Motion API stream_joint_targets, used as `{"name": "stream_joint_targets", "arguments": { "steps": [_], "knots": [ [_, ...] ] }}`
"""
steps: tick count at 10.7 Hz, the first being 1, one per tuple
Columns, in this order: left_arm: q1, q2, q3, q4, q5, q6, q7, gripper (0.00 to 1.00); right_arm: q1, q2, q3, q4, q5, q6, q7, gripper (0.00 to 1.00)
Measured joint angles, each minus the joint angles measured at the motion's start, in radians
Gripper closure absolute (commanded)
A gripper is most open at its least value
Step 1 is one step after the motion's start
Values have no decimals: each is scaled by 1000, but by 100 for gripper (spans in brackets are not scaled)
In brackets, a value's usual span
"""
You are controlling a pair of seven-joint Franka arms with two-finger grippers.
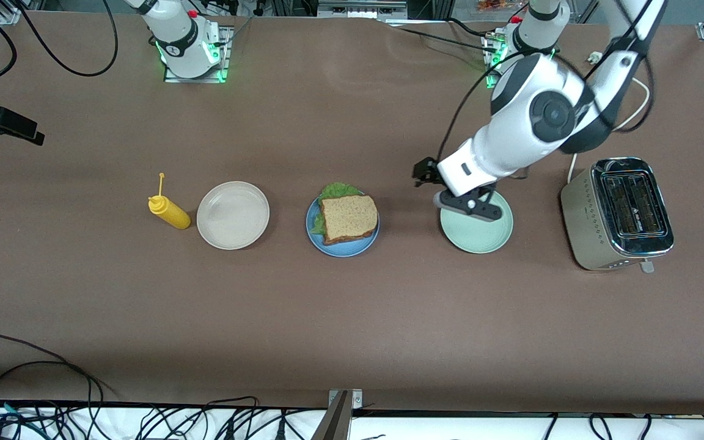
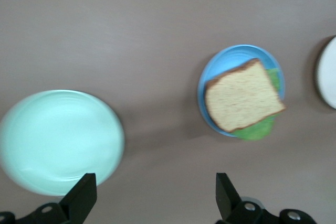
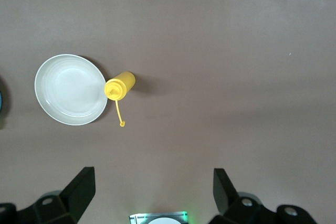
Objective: Make sandwich in blue plate with both arms
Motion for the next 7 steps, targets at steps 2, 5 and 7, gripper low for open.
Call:
{"name": "stream_joint_targets", "arguments": {
  "steps": [2, 5, 7],
  "knots": [
    [-15, -97, 74, 1, 42, -85, 79, 0, 0, -5, 0, 0, 2, 0, 0, 0],
    [-24, -239, 230, 3, 47, -214, 217, 0, 0, -7, 1, 1, 3, 1, 2, 0],
    [-42, -325, 364, 3, 48, -313, 249, 0, 0, -8, 1, 2, 3, 12, 2, 0]
  ]
}}
